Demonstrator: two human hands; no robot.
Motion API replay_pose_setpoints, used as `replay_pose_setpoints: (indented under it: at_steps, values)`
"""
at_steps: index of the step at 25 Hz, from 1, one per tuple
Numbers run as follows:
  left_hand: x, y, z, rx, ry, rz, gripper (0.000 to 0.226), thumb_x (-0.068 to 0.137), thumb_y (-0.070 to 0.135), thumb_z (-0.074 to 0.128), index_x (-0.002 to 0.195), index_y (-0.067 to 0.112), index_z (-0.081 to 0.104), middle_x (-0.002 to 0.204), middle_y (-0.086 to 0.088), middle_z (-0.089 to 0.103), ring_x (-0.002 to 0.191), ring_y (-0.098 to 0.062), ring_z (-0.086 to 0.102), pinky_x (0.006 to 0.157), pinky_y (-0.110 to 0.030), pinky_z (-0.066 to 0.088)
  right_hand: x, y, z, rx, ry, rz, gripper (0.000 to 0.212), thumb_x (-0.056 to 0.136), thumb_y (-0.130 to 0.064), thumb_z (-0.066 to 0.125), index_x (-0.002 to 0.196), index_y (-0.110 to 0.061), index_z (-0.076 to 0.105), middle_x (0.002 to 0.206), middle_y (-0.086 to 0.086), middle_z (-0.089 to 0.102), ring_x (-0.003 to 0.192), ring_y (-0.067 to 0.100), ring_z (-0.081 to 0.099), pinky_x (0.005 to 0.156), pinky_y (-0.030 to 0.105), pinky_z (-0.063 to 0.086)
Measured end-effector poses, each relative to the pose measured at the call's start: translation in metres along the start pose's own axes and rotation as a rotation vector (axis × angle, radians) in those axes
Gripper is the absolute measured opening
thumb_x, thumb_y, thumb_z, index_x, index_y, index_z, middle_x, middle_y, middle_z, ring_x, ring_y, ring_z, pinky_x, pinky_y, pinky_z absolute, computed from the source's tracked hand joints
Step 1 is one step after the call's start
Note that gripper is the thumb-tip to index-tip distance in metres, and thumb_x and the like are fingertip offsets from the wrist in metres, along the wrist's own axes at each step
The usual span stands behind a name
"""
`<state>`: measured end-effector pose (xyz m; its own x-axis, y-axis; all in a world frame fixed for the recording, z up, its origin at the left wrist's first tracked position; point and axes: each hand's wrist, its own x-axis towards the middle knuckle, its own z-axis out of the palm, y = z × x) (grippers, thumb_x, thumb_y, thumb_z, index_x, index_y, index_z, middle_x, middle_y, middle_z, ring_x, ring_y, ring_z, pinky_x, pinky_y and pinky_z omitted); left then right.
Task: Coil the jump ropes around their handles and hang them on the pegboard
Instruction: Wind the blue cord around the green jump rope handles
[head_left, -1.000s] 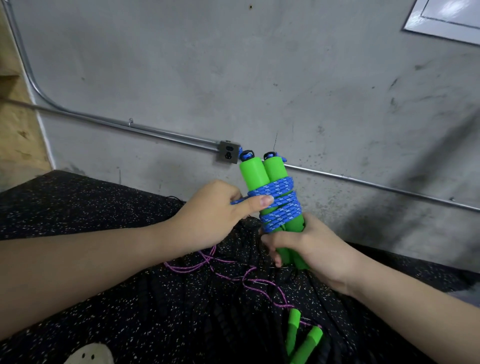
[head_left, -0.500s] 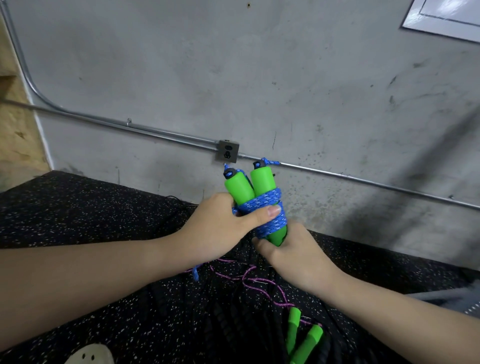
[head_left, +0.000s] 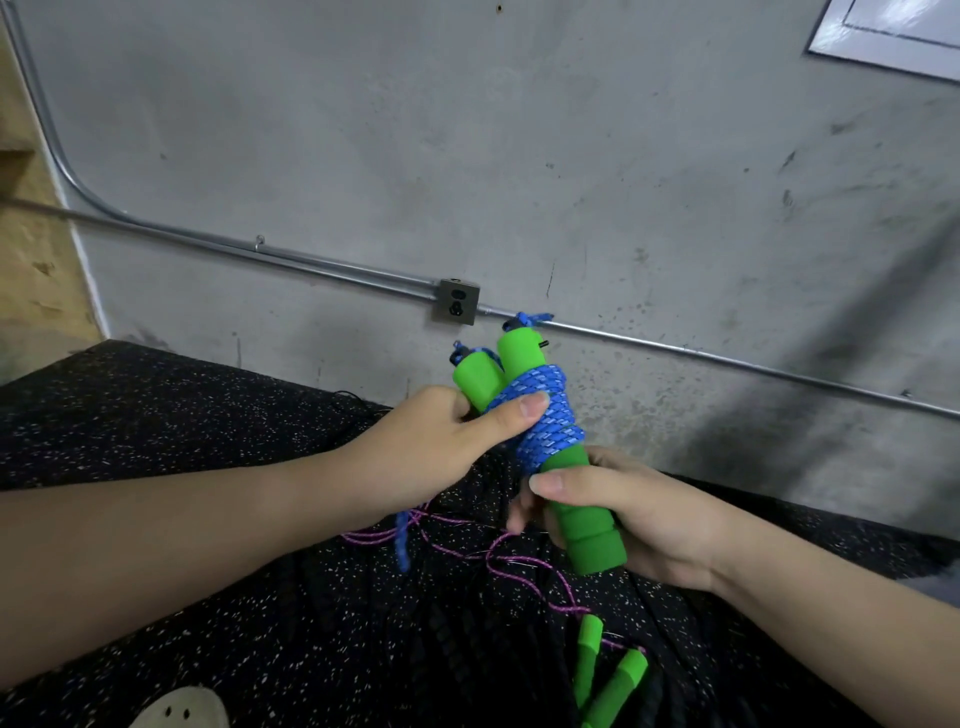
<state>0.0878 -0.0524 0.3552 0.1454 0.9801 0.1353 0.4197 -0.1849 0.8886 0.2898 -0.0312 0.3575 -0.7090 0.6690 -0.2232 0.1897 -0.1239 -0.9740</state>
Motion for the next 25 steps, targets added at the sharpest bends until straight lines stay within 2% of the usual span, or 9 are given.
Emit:
replay_pose_setpoints:
  at_steps: [2, 6, 10, 12, 13, 16, 19, 22, 25]
  values:
    - [0.003, -0.007, -0.004, 0.082, -0.008, -0.066, 0.091, 0.059, 0.098, 0.050, 0.068, 0.008, 0.058, 0.055, 0.004, 0.029, 0.048, -0.013, 0.030, 0.050, -0.031, 0.024, 0.002, 0.005, -0.005, -0.067, 0.078, 0.015, 0.040, 0.068, -0.028, 0.081, 0.094, -0.002, 0.067, 0.082, 0.009, 0.071, 0.065, 0.011, 0.061, 0.058, 0.022, 0.049]
    - [0.003, -0.005, -0.004, 0.124, 0.009, -0.063, 0.072, 0.064, 0.091, 0.059, 0.065, 0.022, 0.039, 0.060, 0.005, 0.026, 0.055, -0.012, 0.027, 0.053, -0.031, 0.017, 0.007, 0.012, -0.004, -0.040, 0.193, 0.002, 0.040, 0.072, -0.008, 0.081, 0.103, 0.003, 0.060, 0.082, 0.021, 0.064, 0.065, 0.023, 0.068, 0.062, 0.031, 0.056]
    - [0.007, -0.012, 0.003, 0.156, 0.039, 0.022, 0.083, 0.068, 0.089, 0.060, 0.073, 0.007, 0.061, 0.058, 0.000, 0.043, 0.053, -0.014, 0.040, 0.056, -0.027, 0.036, 0.012, 0.010, -0.005, -0.182, 0.281, -0.003, 0.031, 0.077, 0.001, 0.083, 0.098, -0.008, 0.061, 0.073, 0.013, 0.063, 0.062, 0.025, 0.065, 0.061, 0.034, 0.054]
    - [0.010, -0.019, 0.005, 0.134, 0.026, 0.064, 0.076, 0.072, 0.087, 0.061, 0.096, 0.016, 0.075, 0.081, -0.002, 0.075, 0.078, -0.019, 0.072, 0.084, -0.040, 0.057, 0.015, 0.014, -0.005, -0.289, 0.349, -0.026, 0.031, 0.076, -0.002, 0.084, 0.098, -0.004, 0.062, 0.069, 0.012, 0.064, 0.061, 0.024, 0.062, 0.058, 0.034, 0.052]
    - [0.009, -0.020, 0.006, 0.116, 0.005, 0.083, 0.067, 0.076, 0.081, 0.064, 0.104, 0.022, 0.076, 0.097, -0.001, 0.079, 0.097, -0.019, 0.075, 0.096, -0.047, 0.056, 0.015, 0.016, -0.005, -0.356, 0.395, -0.055, 0.034, 0.073, -0.010, 0.087, 0.097, -0.005, 0.063, 0.067, 0.010, 0.064, 0.059, 0.023, 0.060, 0.057, 0.035, 0.051]
    - [0.005, -0.020, 0.008, 0.081, -0.032, 0.140, 0.038, 0.089, 0.054, 0.072, 0.118, 0.030, 0.073, 0.110, 0.008, 0.078, 0.109, -0.015, 0.072, 0.104, -0.046, 0.053, 0.013, 0.022, -0.004, -0.504, 0.510, -0.128, 0.049, 0.057, -0.037, 0.089, 0.098, -0.019, 0.068, 0.073, 0.006, 0.070, 0.060, 0.015, 0.058, 0.062, 0.040, 0.053]
    - [0.000, -0.013, 0.009, -0.018, -0.029, 0.171, 0.028, 0.093, 0.042, 0.074, 0.117, 0.026, 0.075, 0.112, 0.013, 0.078, 0.109, -0.006, 0.071, 0.104, -0.034, 0.053, 0.011, 0.024, 0.001, -0.491, 0.528, -0.161, 0.058, 0.056, -0.041, 0.094, 0.106, -0.026, 0.069, 0.088, -0.002, 0.077, 0.075, 0.018, 0.071, 0.077, 0.040, 0.060]
    - [0.000, -0.008, 0.007, -0.141, -0.025, 0.177, 0.021, 0.094, 0.028, 0.071, 0.113, 0.020, 0.076, 0.109, 0.015, 0.078, 0.105, -0.001, 0.072, 0.095, -0.019, 0.054, 0.009, 0.018, 0.004, -0.414, 0.451, -0.159, 0.042, 0.069, -0.026, 0.095, 0.100, -0.022, 0.069, 0.082, -0.007, 0.075, 0.071, 0.011, 0.068, 0.068, 0.027, 0.055]
    - [-0.003, -0.003, 0.002, -0.180, -0.099, 0.213, 0.022, 0.090, 0.035, 0.066, 0.106, 0.021, 0.075, 0.105, 0.007, 0.079, 0.098, -0.009, 0.074, 0.088, -0.019, 0.055, -0.004, 0.004, -0.003, -0.016, 0.036, -0.018, 0.024, 0.085, -0.024, 0.080, 0.103, -0.012, 0.070, 0.092, 0.011, 0.074, 0.078, 0.018, 0.066, 0.072, 0.026, 0.053]
